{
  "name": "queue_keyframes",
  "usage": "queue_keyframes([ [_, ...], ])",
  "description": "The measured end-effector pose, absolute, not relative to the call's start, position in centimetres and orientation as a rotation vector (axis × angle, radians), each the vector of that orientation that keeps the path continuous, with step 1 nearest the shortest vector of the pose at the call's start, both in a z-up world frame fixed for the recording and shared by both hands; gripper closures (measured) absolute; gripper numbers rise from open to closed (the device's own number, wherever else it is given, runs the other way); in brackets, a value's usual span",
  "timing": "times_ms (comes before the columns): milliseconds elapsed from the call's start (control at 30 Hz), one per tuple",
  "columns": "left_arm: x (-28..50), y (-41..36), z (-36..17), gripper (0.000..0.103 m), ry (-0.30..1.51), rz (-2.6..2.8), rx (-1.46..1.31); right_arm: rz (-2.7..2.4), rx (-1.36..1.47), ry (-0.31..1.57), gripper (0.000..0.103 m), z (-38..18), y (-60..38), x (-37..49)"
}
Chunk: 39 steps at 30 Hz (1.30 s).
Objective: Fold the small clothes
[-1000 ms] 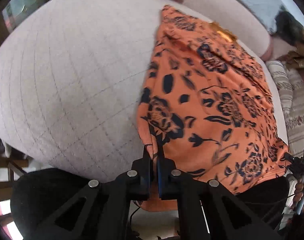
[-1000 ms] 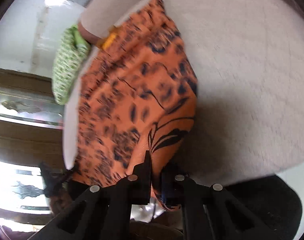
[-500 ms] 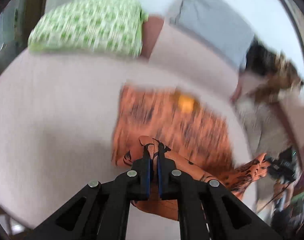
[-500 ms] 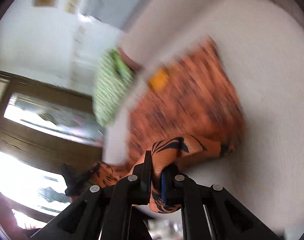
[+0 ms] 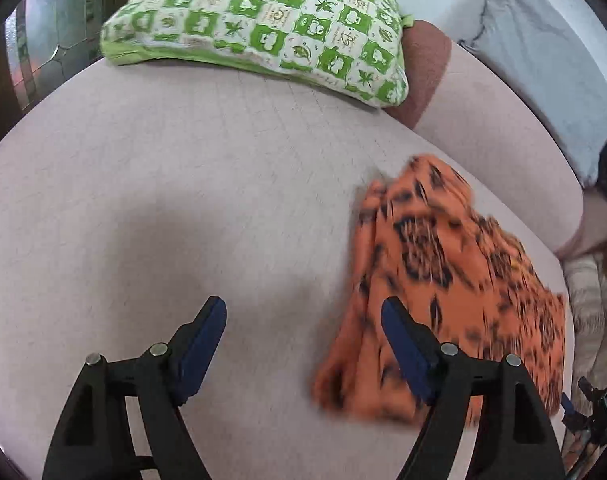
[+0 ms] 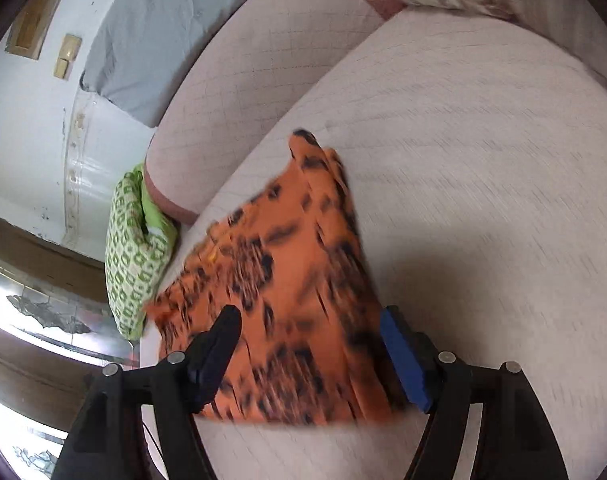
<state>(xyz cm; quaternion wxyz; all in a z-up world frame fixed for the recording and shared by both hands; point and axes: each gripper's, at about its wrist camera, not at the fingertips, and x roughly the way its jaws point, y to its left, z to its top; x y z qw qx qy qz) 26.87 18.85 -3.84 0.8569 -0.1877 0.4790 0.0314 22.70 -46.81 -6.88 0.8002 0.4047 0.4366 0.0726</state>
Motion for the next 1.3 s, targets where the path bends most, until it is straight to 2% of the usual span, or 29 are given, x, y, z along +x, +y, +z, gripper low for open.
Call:
queue_keyframes([
  [167,23.3,16.0,-4.4,0.023,1.021,-0.023,-0.440,0.214,0.930,0.977,0.027,-7.4,-43.4,17.4],
  [267,23.8,14.2,-6.2,0.023,1.069,0.007,-0.449,0.197,1.011,1.016,0.027,-9.2,-41.4,17.8],
  [367,24.2,14.0,-7.1,0.023,1.055,0.084,-0.508,0.076,1.179,0.937,0.027,-11.4,-41.1,19.2],
  [400,24.5,13.9,-6.9,0.047,1.036,0.090,-0.520,0.049,1.220,0.904,0.027,-11.8,-41.4,19.5],
  [433,25.0,13.8,-7.0,0.085,1.053,0.088,-0.506,0.015,1.274,0.868,0.029,-12.1,-41.6,19.7],
  [467,25.7,14.0,-7.3,0.085,1.089,0.092,-0.538,-0.005,1.308,0.841,0.044,-12.3,-41.7,19.9],
  [533,26.2,14.1,-6.7,0.087,1.097,0.102,-0.550,-0.007,1.279,0.890,0.090,-12.7,-41.0,21.5],
  [633,25.4,13.9,-3.7,0.088,1.026,0.092,-0.530,-0.023,1.242,0.879,0.091,-11.4,-40.7,21.9],
  [733,22.5,13.6,0.9,0.090,0.907,0.057,-0.501,0.028,1.137,0.798,0.093,-6.4,-40.7,20.4],
  [833,17.4,13.5,3.1,0.090,0.844,0.055,-0.493,0.066,1.063,0.737,0.094,-2.0,-40.7,17.3],
  [933,12.2,13.8,1.3,0.088,0.882,0.040,-0.480,0.093,1.015,0.743,0.093,-1.1,-40.3,12.3],
  [1033,8.7,14.4,-4.2,0.076,1.027,0.051,-0.430,0.098,1.013,0.874,0.089,-5.3,-39.1,8.2],
  [1067,7.9,15.2,-6.6,0.076,1.112,0.093,-0.439,0.070,1.016,0.926,0.087,-7.2,-39.2,7.1],
  [1100,7.4,15.9,-7.0,0.075,1.101,0.075,-0.480,0.033,1.037,0.979,0.087,-9.1,-39.4,6.1],
  [1133,7.1,16.4,-6.4,0.067,1.076,0.068,-0.491,-0.006,1.087,1.024,0.084,-11.1,-40.3,4.8],
  [1200,7.3,17.1,-4.2,0.053,1.034,0.126,-0.458,0.030,1.090,0.945,0.076,-10.0,-40.8,3.9],
  [1233,7.7,17.6,-2.6,0.049,0.970,0.128,-0.465,0.004,1.031,0.884,0.067,-7.9,-40.8,3.9],
  [1300,9.0,17.7,-0.9,0.046,0.924,0.110,-0.439,-0.007,0.958,0.824,0.043,-5.5,-40.6,4.5],
])
